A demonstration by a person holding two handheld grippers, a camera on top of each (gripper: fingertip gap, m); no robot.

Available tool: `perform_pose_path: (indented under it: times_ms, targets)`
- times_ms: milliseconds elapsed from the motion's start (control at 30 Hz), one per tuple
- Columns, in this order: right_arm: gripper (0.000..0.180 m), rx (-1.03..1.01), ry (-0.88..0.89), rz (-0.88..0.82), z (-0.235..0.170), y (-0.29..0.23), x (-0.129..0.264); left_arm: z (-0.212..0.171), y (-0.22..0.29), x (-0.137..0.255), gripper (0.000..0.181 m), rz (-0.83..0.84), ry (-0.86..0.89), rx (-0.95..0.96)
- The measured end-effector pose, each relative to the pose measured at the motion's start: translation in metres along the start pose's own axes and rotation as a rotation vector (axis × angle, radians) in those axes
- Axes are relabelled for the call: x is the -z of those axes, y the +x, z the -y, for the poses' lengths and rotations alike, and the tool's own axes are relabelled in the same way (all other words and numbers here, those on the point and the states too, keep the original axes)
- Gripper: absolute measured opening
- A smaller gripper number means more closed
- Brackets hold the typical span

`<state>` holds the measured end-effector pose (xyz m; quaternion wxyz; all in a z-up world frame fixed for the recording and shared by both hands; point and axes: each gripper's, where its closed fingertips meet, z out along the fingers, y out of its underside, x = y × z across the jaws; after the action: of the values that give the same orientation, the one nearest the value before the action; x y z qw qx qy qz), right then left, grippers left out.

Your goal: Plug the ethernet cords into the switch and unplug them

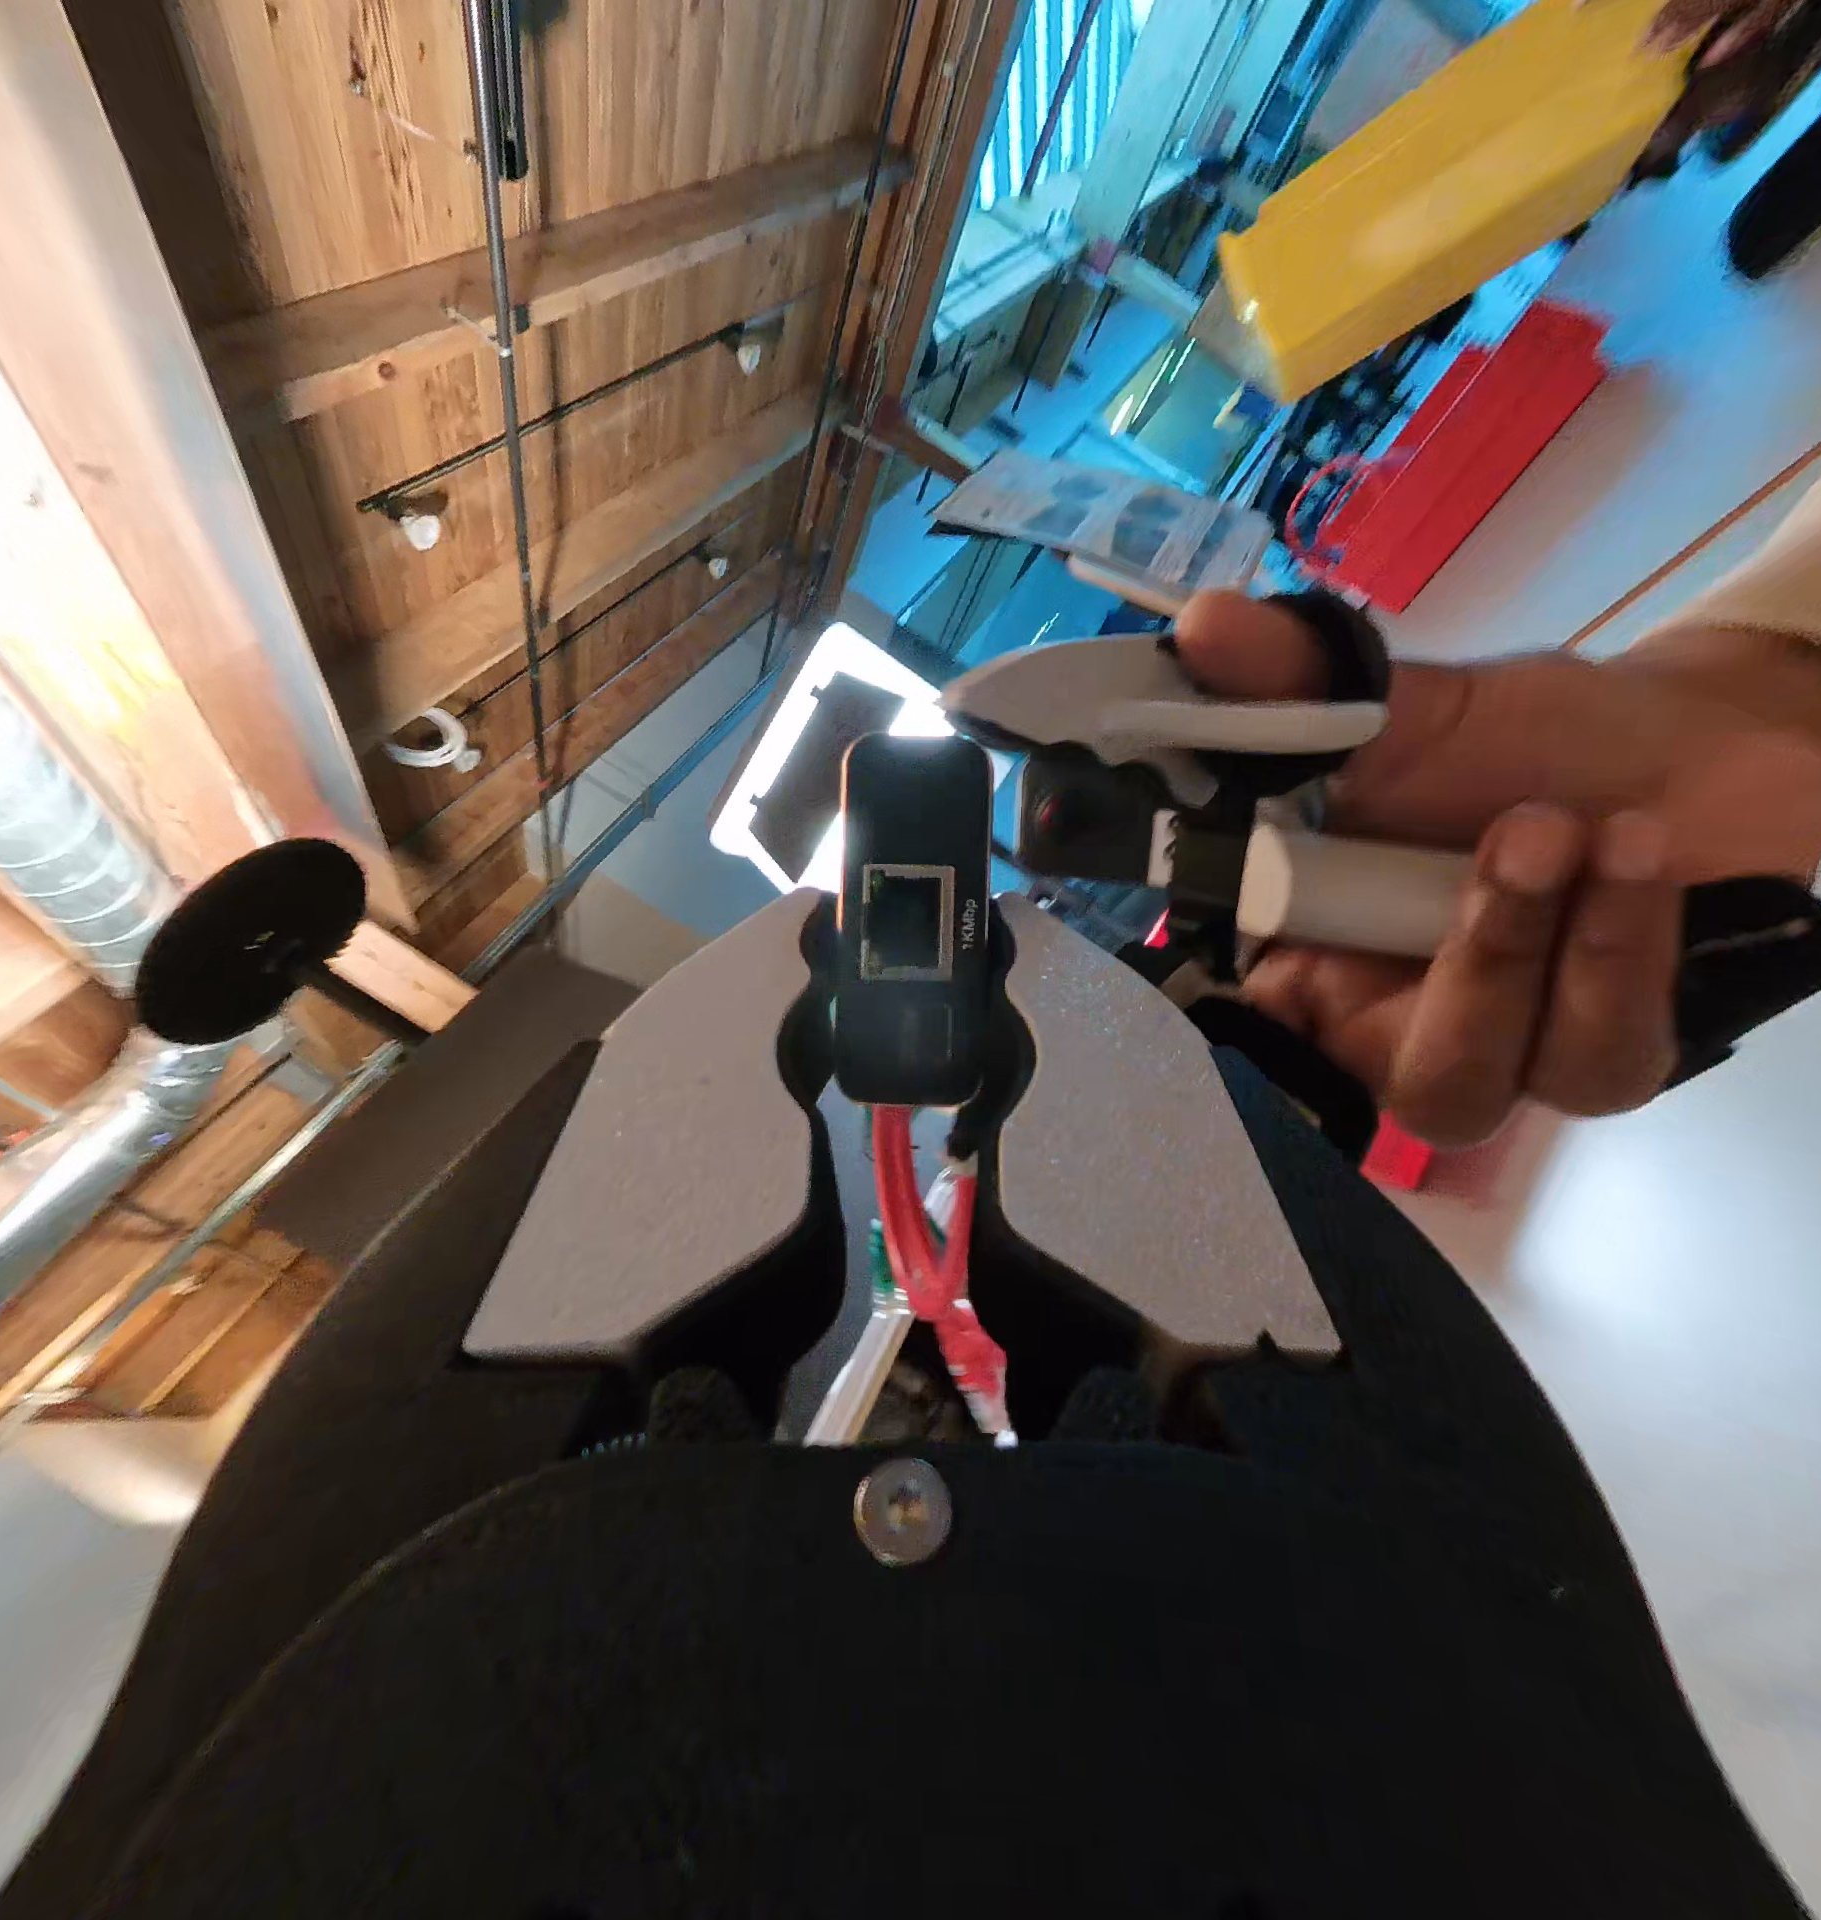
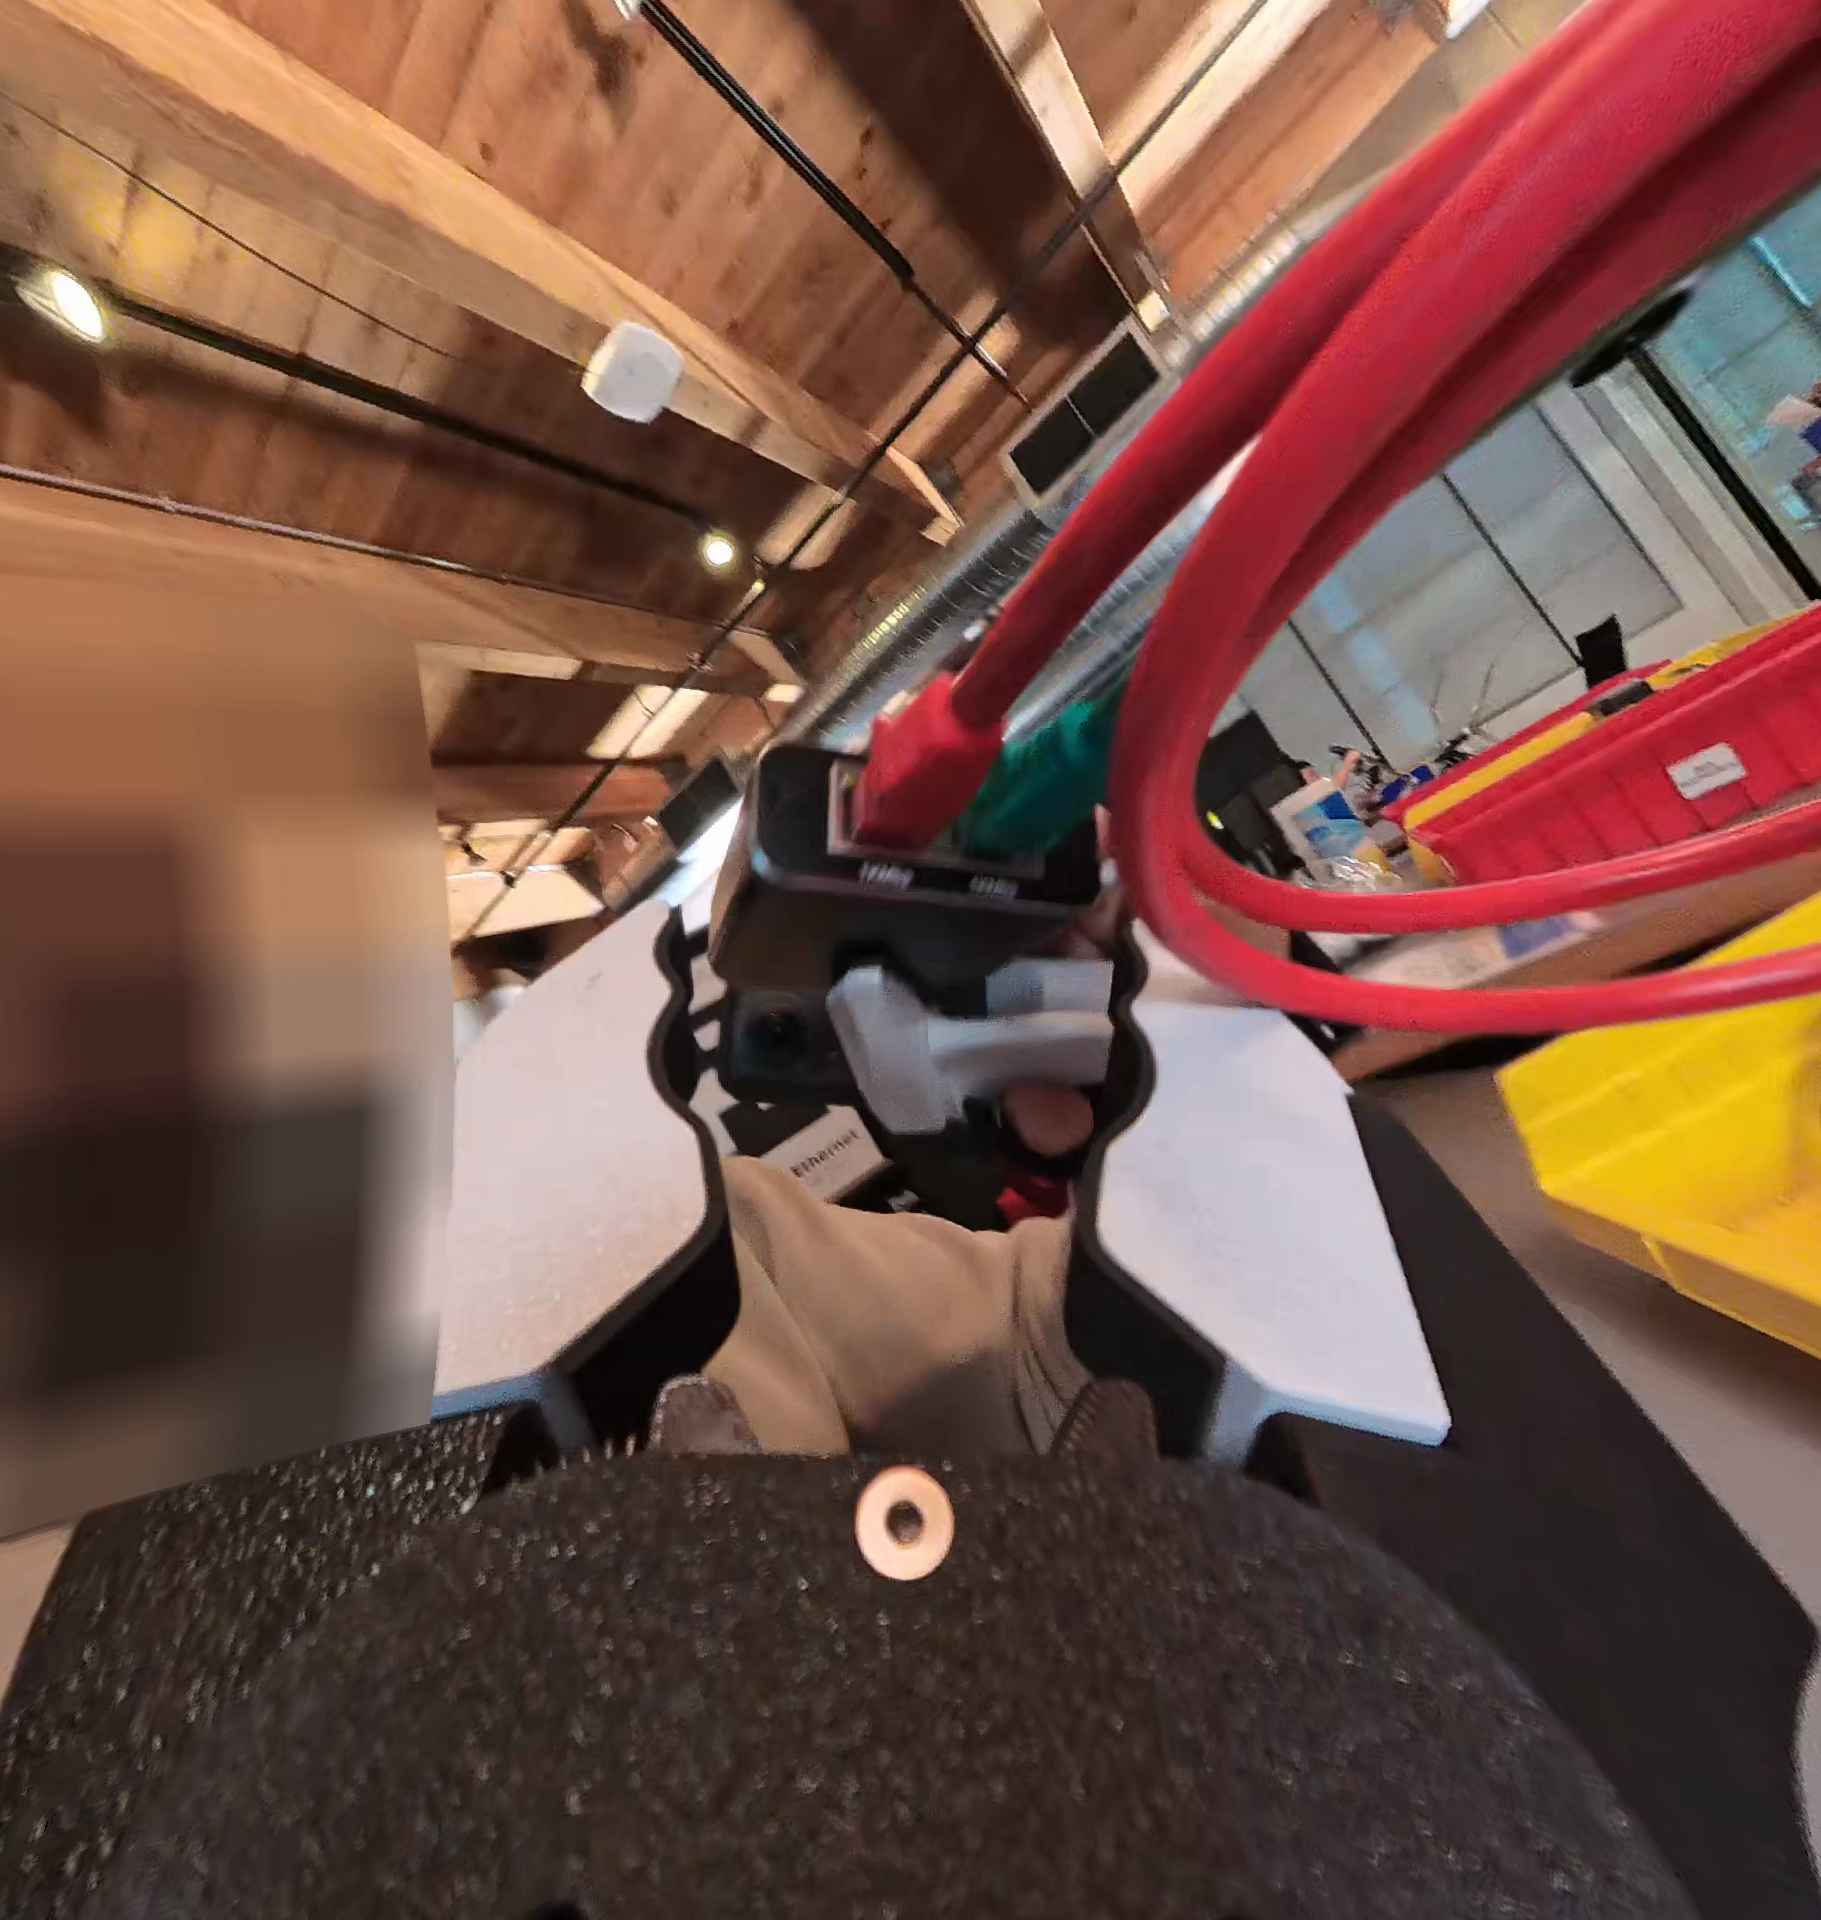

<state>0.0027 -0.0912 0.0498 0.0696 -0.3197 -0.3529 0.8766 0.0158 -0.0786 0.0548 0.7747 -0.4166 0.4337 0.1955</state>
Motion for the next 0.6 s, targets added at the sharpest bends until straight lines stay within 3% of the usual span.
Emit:
perform_pose_path:
  times_ms: [33,133,233,400,600]
  targets:
    - [0.079,-0.008,0.031,0.02,0.004,-0.005,-0.001,0.006,0.004,-0.001,0.025,-0.021,0.032,0.041]
    - [0.074,0.042,0.085,0.013,0.018,-0.014,0.003,0.016,0.016,-0.004,0.025,-0.076,0.09,0.144]
    - [0.063,0.168,-0.05,-0.12,0.015,-0.007,0.005,0.004,0.016,-0.005,0.025,-0.088,0.076,0.195]
    - [0.062,0.522,-0.242,-0.384,0.016,0.02,0.023,-0.037,0.028,-0.01,0.026,-0.164,-0.061,0.215]
    - [0.062,0.727,-0.206,-0.413,0.022,0.029,0.032,-0.062,0.031,-0.015,0.037,-0.189,-0.157,0.445]
